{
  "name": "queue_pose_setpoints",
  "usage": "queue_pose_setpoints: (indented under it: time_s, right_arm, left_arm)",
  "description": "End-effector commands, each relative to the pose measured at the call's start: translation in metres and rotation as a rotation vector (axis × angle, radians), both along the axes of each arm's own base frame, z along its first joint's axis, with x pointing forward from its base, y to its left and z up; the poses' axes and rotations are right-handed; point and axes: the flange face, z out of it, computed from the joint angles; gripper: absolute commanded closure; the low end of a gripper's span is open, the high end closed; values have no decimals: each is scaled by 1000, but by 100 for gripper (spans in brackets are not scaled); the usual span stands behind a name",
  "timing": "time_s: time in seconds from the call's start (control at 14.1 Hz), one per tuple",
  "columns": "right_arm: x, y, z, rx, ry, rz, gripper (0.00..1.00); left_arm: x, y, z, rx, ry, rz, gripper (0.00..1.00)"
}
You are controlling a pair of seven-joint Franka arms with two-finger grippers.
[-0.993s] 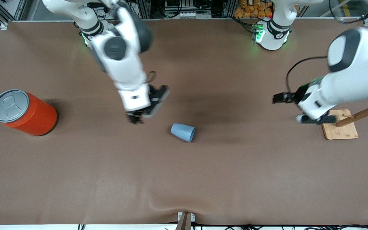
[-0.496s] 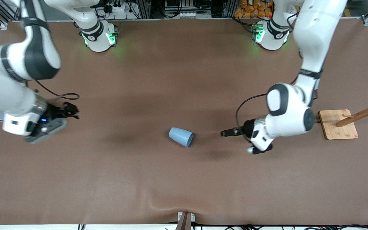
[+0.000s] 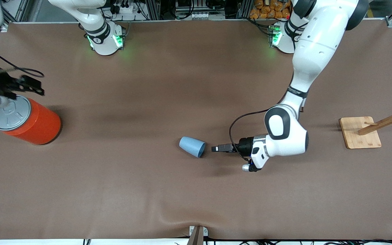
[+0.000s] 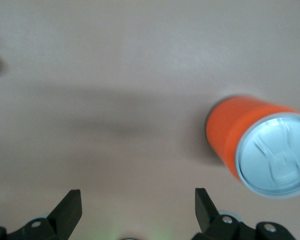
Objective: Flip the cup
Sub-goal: 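Grasp the cup with the left gripper while the right gripper withdraws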
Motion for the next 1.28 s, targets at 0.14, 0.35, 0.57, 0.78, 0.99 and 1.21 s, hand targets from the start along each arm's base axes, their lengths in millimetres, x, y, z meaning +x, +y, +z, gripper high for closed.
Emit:
queue_pose_setpoints:
  time_s: [0.14,0.35,0.57,0.78,0.99,1.21]
  right_arm:
    - [-25,-11,31,6,65,-169,0]
    - [-23,0,38,3,47,-162,0]
    - [-18,12,43,2,26,-139,0]
    - [-14,19,53,-1,-13,-125,0]
    - [-11,23,56,1,-36,-118,0]
    - [-10,21,56,-9,-38,-119,0]
  left_arm:
    - [-3,-34,-26,-101,-85,-48,0]
    - [-14,-48,-37,-102,-74,-72,0]
    - [-24,-59,-53,-100,-101,-115,0]
    - [-33,-71,-57,-100,-104,-140,15]
    - [-39,-78,-57,-97,-105,-157,55]
    - [-42,-84,-50,-92,-111,-173,100]
